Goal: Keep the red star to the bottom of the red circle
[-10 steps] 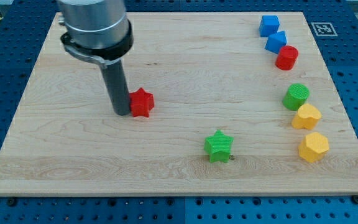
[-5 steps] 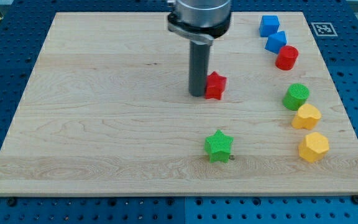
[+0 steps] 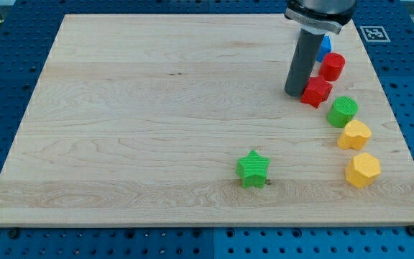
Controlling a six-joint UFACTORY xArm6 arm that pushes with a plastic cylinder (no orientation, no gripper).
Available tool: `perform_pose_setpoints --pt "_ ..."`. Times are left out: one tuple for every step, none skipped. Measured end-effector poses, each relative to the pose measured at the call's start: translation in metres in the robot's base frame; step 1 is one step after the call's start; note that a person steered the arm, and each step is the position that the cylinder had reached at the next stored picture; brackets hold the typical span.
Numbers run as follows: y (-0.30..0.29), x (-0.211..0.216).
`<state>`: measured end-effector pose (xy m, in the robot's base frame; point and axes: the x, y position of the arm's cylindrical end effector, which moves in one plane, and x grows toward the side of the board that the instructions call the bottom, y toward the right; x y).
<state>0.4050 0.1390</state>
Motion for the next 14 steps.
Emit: perform_pose_setpoints --pt "-0.025 0.009" --pt "-0.025 0.028" --pt "-0.017 0.042" --pt "-0.001 0.039" --pt "0.017 0.031" --pt "0.025 0.028" --pt "0.033 0.027" --pt "0.038 0.027" --pt "0.012 0.027" --pt "-0.009 0.016" --pt "-0.005 -0.007" --pt "0.009 -0.008" --pt "0.026 -0.008" --pt "0.034 -0.008"
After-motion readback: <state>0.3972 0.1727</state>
